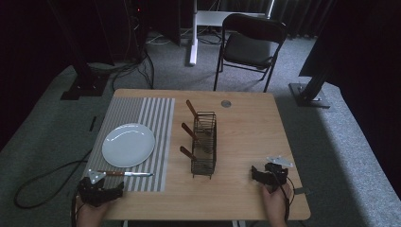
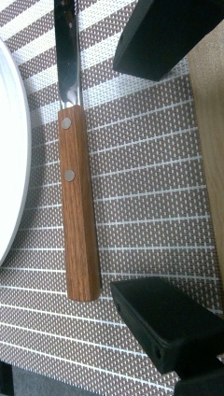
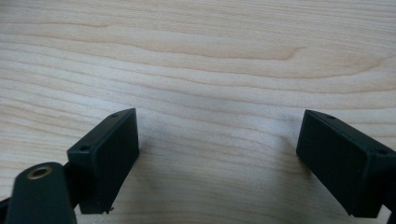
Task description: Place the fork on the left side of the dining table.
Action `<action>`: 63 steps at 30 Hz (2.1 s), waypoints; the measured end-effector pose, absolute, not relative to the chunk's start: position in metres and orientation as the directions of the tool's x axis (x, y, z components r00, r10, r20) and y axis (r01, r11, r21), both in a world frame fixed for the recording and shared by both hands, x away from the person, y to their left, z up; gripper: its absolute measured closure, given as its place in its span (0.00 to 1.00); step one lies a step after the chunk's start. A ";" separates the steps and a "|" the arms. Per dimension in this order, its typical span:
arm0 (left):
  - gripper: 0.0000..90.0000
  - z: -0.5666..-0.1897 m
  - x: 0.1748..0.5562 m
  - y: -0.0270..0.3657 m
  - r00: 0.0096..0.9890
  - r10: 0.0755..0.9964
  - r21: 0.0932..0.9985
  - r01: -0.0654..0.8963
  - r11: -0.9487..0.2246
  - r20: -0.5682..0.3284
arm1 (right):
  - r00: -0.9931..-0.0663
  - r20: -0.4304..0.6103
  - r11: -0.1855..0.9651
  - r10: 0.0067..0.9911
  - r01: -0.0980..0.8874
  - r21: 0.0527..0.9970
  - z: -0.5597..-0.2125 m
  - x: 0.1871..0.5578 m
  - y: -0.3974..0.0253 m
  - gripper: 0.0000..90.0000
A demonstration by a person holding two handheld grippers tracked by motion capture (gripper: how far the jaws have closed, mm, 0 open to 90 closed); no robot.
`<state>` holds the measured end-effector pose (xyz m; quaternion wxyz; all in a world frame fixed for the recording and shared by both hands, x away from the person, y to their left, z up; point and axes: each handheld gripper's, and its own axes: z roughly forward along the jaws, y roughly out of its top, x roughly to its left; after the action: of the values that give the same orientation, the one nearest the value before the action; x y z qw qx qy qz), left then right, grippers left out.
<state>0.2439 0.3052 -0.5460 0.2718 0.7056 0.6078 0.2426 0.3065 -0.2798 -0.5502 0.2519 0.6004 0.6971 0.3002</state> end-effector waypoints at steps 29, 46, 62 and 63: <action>0.04 -0.530 0.240 0.304 0.198 0.980 0.691 0.710 -0.136 -0.011 | -0.152 0.009 0.099 0.988 0.686 0.721 -0.550 0.306 -0.280 0.14; 0.04 -0.503 0.244 0.264 0.391 0.919 0.732 0.642 -0.230 -0.054 | -0.152 0.010 0.098 0.988 0.686 0.721 -0.550 0.306 -0.280 0.14; 0.04 -0.482 0.269 0.248 0.460 0.886 0.750 0.608 -0.261 -0.064 | -0.152 0.009 0.099 0.988 0.685 0.721 -0.550 0.306 -0.280 0.14; 0.05 -0.481 0.270 0.247 0.462 0.885 0.750 0.605 -0.266 -0.059 | -0.152 0.010 0.099 0.988 0.685 0.721 -0.550 0.306 -0.280 0.14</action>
<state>0.2701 0.2472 -0.4807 0.3667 0.7725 0.4821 0.1906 0.3065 -0.2798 -0.5503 0.2520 0.6004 0.6970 0.3005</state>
